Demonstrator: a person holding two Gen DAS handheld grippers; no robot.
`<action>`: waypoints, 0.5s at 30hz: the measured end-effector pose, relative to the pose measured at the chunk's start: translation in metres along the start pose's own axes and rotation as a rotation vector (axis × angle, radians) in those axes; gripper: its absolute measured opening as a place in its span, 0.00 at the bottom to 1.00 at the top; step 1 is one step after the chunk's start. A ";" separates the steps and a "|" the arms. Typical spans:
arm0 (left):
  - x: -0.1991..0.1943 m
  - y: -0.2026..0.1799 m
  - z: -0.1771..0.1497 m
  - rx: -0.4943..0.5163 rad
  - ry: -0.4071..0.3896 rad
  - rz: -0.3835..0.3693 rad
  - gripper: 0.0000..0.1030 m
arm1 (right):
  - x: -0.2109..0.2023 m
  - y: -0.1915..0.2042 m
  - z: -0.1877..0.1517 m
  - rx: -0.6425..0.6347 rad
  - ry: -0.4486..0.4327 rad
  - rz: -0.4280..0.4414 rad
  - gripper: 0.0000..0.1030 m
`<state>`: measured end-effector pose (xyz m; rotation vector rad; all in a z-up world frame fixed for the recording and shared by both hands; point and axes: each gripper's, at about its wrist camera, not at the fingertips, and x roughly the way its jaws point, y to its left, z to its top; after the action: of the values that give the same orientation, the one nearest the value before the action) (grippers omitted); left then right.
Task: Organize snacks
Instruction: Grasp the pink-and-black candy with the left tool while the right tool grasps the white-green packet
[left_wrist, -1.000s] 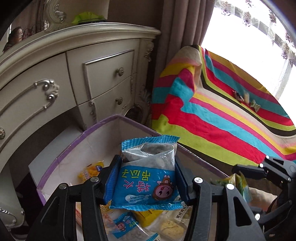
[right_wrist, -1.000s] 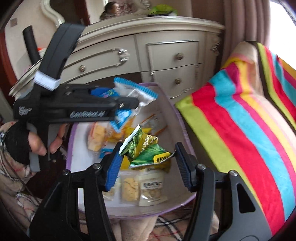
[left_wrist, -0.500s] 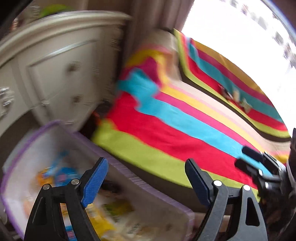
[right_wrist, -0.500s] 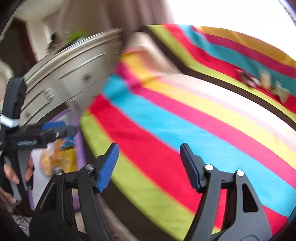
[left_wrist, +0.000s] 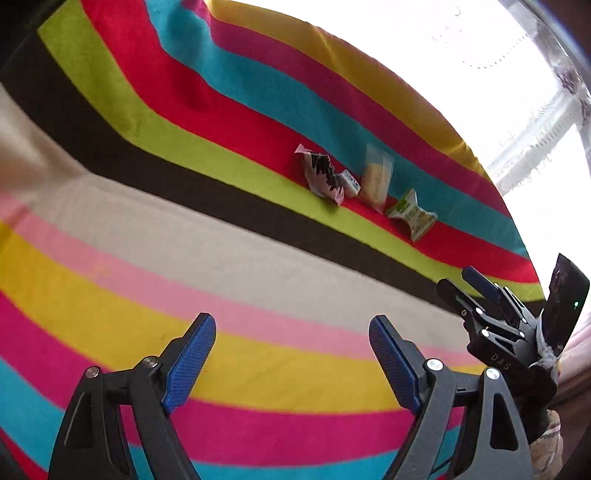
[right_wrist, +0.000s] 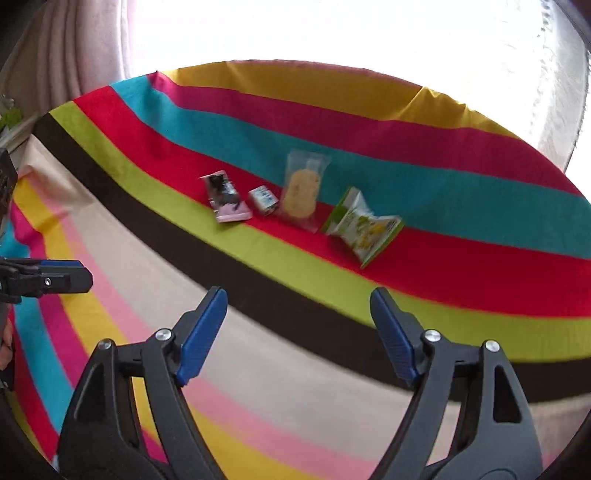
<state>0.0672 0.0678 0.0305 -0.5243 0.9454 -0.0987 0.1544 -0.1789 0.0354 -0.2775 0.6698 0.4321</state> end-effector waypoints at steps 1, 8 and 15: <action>0.013 -0.006 0.012 -0.025 -0.005 -0.006 0.83 | 0.010 -0.008 0.009 -0.025 -0.002 -0.010 0.79; 0.074 -0.032 0.079 -0.077 -0.075 0.008 0.83 | 0.058 -0.041 0.053 -0.150 -0.025 0.043 0.83; 0.119 -0.041 0.121 -0.103 -0.142 0.157 0.84 | 0.091 -0.043 0.053 -0.213 0.033 0.087 0.83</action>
<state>0.2397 0.0426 0.0184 -0.5427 0.8522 0.1279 0.2672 -0.1693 0.0210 -0.4592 0.6706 0.5845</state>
